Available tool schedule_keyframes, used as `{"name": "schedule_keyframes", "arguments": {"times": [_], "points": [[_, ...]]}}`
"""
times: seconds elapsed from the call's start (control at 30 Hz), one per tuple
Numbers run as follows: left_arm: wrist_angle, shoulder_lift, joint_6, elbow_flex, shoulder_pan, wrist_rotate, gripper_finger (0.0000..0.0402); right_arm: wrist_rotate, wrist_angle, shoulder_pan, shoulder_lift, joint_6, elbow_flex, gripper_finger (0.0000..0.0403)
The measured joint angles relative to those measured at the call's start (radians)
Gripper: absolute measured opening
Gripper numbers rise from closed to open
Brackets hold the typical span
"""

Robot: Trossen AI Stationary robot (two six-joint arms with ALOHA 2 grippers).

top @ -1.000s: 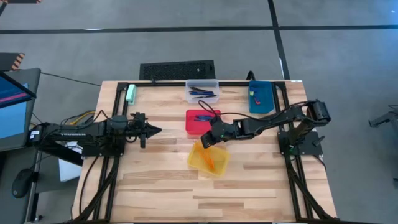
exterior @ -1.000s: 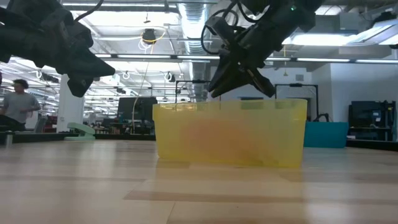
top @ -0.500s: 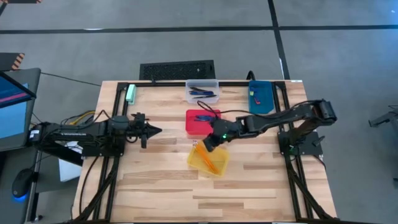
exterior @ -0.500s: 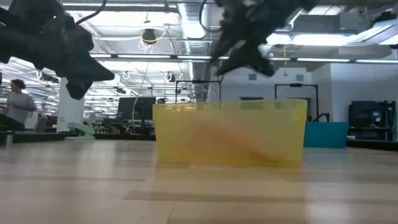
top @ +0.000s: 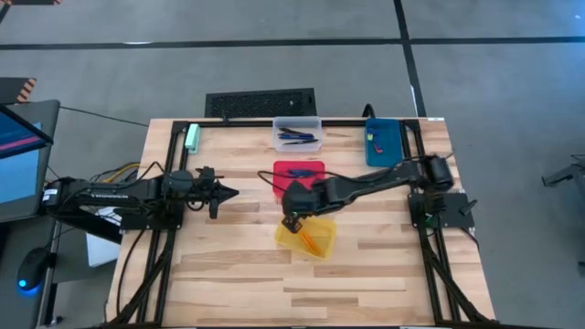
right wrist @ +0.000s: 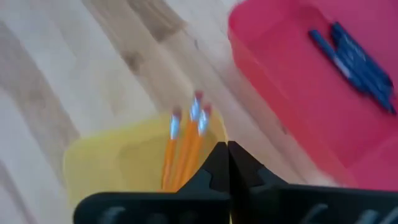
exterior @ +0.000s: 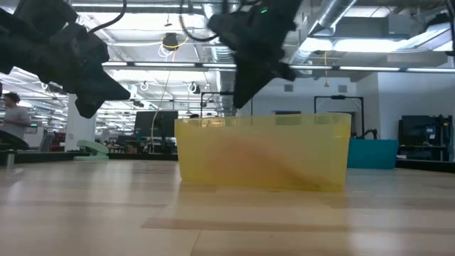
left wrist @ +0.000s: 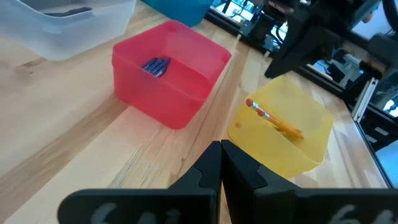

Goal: Sort crayons/erasers/pens/pencils in bins
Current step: Adjust the orange pencils in the yellow bin

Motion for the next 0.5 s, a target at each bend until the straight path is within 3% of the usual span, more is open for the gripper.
{"name": "schedule_keyframes", "arguments": {"times": [0.2, 0.5], "points": [[-0.003, 0.0, 0.004, 0.0, 0.0, -0.001, 0.0, 0.008, -0.063, -0.026, 0.121, -0.026, 0.121, 0.0005], [-0.006, 0.0, 0.008, 0.0, 0.0, -0.003, 0.0, -0.065, -0.018, -0.039, 0.15, -0.118, 0.136, 0.0003]]}}
